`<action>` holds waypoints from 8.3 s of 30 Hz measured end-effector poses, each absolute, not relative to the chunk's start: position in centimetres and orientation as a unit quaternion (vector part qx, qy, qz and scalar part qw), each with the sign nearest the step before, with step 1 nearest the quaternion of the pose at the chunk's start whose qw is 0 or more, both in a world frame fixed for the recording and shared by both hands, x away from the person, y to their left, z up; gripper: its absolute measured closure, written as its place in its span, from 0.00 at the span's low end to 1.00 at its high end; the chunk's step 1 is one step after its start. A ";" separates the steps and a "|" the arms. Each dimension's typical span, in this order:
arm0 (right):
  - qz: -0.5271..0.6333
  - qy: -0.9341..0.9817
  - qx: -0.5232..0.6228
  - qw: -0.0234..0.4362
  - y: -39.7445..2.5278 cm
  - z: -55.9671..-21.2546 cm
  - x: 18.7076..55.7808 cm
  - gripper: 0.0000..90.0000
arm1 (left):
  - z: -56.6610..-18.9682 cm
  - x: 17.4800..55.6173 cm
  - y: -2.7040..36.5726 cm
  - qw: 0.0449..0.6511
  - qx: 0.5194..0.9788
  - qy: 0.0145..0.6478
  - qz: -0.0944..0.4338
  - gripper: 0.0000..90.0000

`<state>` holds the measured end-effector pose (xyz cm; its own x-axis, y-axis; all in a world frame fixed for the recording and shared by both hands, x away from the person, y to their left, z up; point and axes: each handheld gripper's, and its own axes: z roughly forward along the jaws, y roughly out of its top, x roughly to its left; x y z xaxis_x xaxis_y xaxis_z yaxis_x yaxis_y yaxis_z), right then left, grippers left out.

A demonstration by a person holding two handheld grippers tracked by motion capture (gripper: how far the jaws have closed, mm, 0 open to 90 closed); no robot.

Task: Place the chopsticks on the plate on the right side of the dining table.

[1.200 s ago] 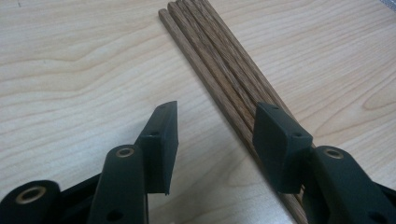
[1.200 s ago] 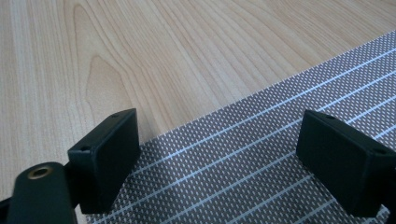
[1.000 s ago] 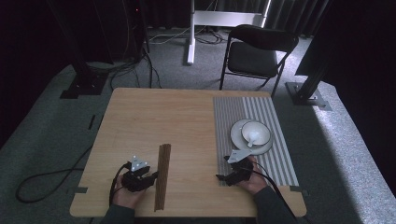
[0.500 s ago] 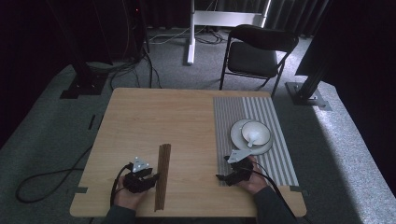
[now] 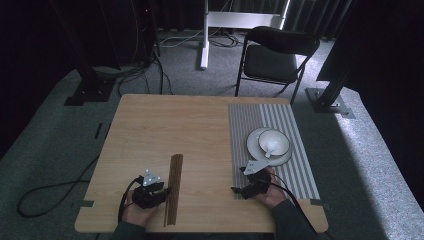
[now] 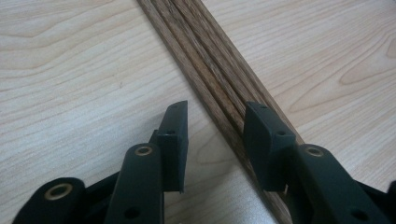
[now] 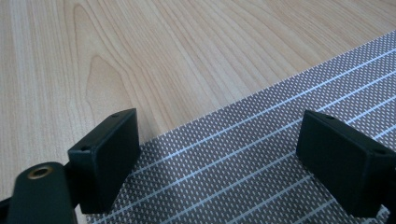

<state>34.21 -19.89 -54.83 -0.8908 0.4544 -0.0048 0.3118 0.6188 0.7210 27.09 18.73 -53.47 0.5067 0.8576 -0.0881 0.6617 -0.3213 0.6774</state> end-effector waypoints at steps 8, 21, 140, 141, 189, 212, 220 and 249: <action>0.380 0.895 0.214 0.094 -19.9 -54.8 34.2 0.14 | -53.4 27.0 18.7 0.327 0.795 0.486 0.156 0.80; 0.385 0.895 0.206 0.092 -19.9 -54.7 33.7 0.19 | -53.3 27.8 19.3 0.304 0.779 0.517 0.182 0.92; 0.387 0.890 0.220 0.097 -23.5 -54.9 32.3 0.19 | -44.9 40.9 7.8 0.383 0.811 0.390 0.207 0.94; 0.387 0.890 0.220 0.097 -23.5 -54.9 32.3 0.19 | -44.8 41.0 7.7 0.385 0.811 0.390 0.206 0.94; 0.387 0.890 0.219 0.097 -23.5 -54.9 32.3 0.20 | -45.0 43.4 -0.3 0.388 0.830 0.355 0.186 0.94; 0.387 0.890 0.218 0.098 -23.5 -54.9 32.3 0.20 | -45.8 44.4 -3.2 0.384 0.836 0.351 0.175 0.94; 0.387 0.890 0.218 0.098 -23.5 -54.9 32.3 0.20 | -46.0 44.8 -4.4 0.385 0.838 0.347 0.170 0.94; 0.387 0.891 0.217 0.098 -23.5 -54.9 32.3 0.20 | -47.7 45.8 -8.7 0.381 0.844 0.342 0.160 0.94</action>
<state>32.30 -23.48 -54.90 -0.8867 0.4623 -0.0064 0.3105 0.6058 0.7325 45.84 -8.68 -47.66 0.7152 0.6989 0.0100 0.4554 -0.4768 0.7519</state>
